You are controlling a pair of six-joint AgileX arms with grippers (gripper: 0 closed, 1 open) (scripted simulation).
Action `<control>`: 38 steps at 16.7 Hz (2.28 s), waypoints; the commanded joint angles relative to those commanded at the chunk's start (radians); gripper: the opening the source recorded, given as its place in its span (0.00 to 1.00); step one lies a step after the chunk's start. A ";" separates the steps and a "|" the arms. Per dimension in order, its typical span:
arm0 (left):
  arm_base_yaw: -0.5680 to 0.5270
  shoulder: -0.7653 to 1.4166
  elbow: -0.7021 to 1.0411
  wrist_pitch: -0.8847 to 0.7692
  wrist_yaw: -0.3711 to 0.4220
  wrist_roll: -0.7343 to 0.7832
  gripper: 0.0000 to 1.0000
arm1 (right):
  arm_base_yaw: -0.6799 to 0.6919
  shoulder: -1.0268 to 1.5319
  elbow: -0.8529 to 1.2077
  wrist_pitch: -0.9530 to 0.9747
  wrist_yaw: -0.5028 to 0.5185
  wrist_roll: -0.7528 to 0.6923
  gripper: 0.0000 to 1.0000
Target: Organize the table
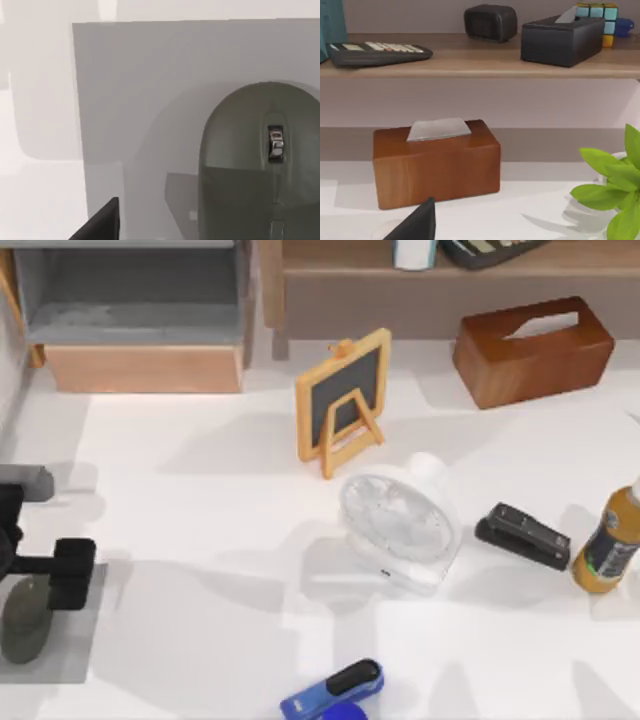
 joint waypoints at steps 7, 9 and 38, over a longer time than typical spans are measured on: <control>0.206 0.013 -0.064 0.359 0.116 0.255 1.00 | 0.000 0.000 0.000 0.000 0.000 0.000 1.00; 0.289 0.031 -0.098 0.518 0.167 0.368 1.00 | 0.000 0.000 0.000 0.000 0.000 0.000 1.00; 0.710 0.456 -0.317 2.189 0.744 1.559 1.00 | 0.000 0.000 0.000 0.000 0.000 0.000 1.00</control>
